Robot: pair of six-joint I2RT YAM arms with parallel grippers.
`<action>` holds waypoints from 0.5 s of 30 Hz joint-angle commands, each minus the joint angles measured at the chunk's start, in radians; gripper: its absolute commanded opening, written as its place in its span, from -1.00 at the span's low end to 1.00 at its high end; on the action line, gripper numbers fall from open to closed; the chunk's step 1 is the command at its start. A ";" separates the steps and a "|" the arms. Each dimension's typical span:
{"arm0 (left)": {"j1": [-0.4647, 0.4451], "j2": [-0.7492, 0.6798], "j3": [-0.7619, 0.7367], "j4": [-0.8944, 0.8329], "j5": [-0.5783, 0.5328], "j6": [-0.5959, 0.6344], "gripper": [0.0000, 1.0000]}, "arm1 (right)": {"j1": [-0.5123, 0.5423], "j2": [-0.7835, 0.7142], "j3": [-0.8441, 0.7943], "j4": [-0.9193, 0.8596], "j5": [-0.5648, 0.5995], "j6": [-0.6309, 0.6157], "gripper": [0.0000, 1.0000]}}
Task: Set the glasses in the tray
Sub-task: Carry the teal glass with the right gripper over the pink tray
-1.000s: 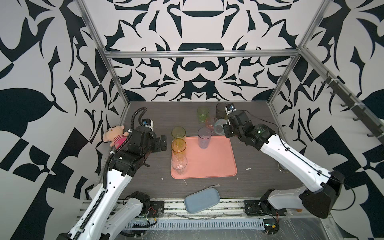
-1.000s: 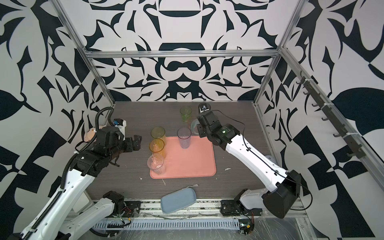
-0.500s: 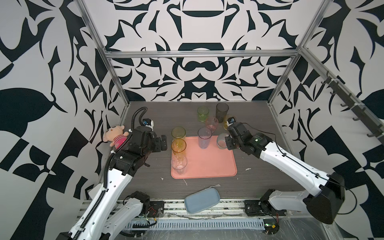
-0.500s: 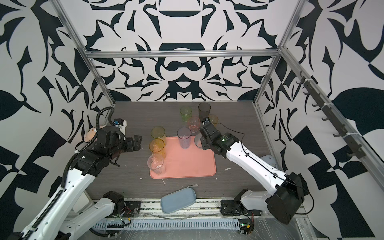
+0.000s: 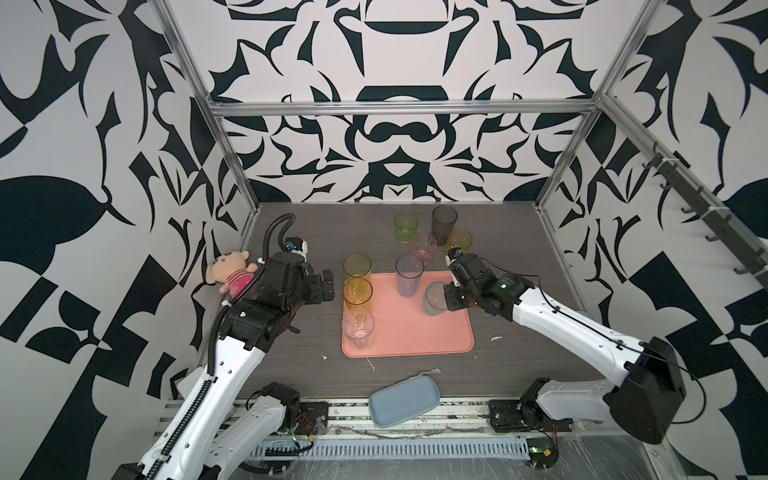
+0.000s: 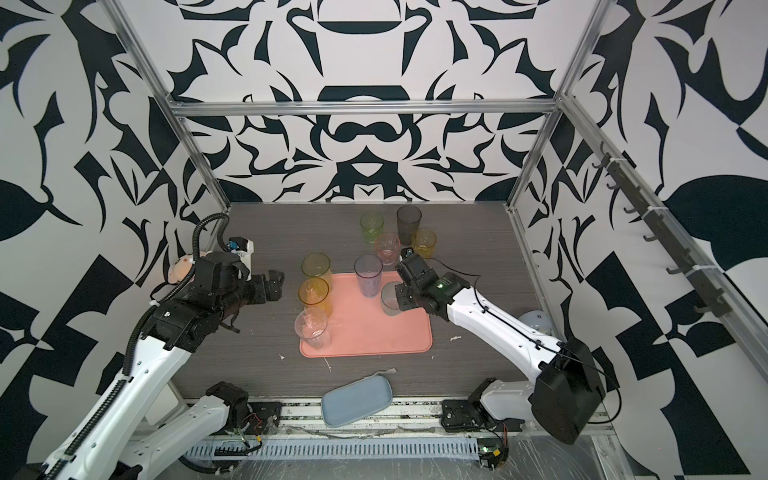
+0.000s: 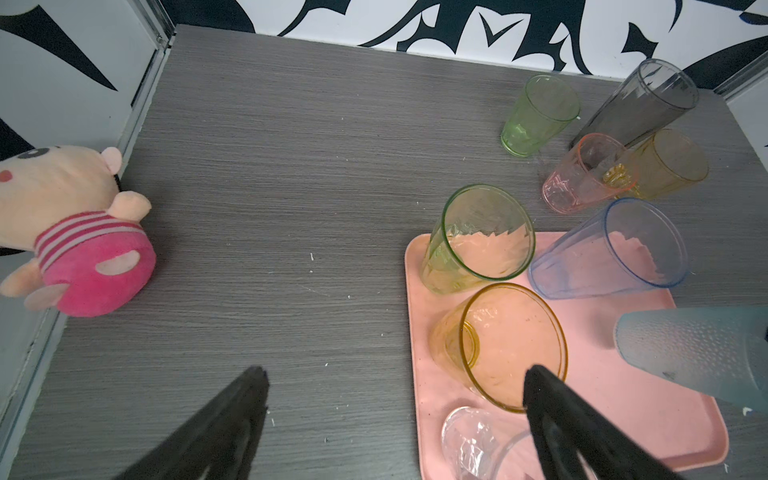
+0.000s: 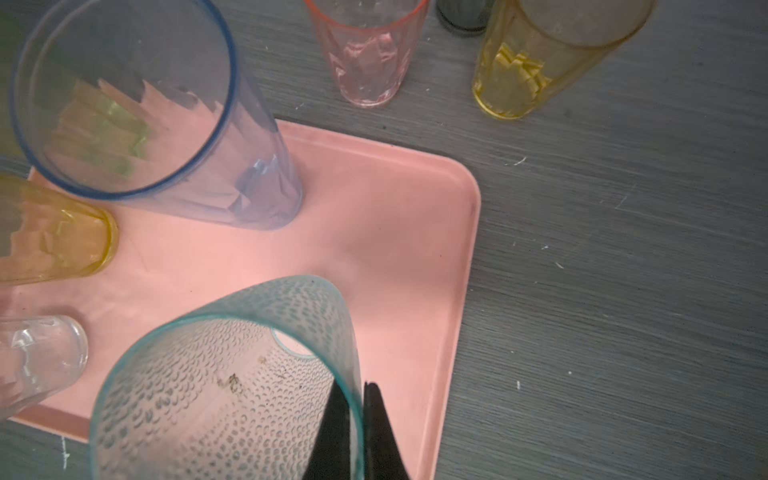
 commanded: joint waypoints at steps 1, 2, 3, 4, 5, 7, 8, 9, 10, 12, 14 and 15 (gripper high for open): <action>0.003 -0.003 -0.009 -0.001 0.015 0.002 0.99 | 0.018 0.021 0.010 0.049 -0.029 0.025 -1.00; 0.002 -0.003 -0.009 -0.001 0.015 0.002 0.99 | 0.024 0.032 0.012 0.051 -0.026 0.029 -1.00; 0.003 -0.003 -0.010 -0.002 0.015 0.002 0.99 | 0.029 0.041 0.018 0.049 -0.022 0.032 -1.00; 0.002 -0.002 -0.009 -0.001 0.015 0.002 0.99 | 0.036 0.054 0.027 0.046 -0.015 0.039 -1.00; 0.003 -0.002 -0.010 -0.002 0.015 0.002 0.99 | 0.045 0.069 0.041 0.039 -0.007 0.044 -1.00; 0.003 0.000 -0.007 -0.002 0.015 0.002 0.99 | 0.064 0.096 0.068 0.022 0.014 0.053 -1.00; 0.003 0.001 -0.007 -0.002 0.016 0.002 0.99 | 0.069 0.108 0.079 0.018 0.020 0.055 -1.00; 0.003 -0.001 -0.007 -0.003 0.017 0.002 0.99 | 0.075 0.118 0.087 0.016 0.021 0.058 -1.00; 0.003 0.000 -0.007 -0.003 0.017 0.002 0.99 | 0.079 0.127 0.093 0.017 0.020 0.063 -1.00; 0.002 -0.002 -0.007 -0.004 0.017 0.002 0.99 | 0.089 0.148 0.108 0.016 0.021 0.071 -1.00; 0.004 -0.002 -0.008 -0.003 0.016 0.002 0.99 | 0.101 0.164 0.121 0.016 0.019 0.075 -1.00; 0.003 -0.002 -0.008 -0.004 0.017 0.002 0.99 | 0.107 0.172 0.128 0.013 0.059 0.078 -1.00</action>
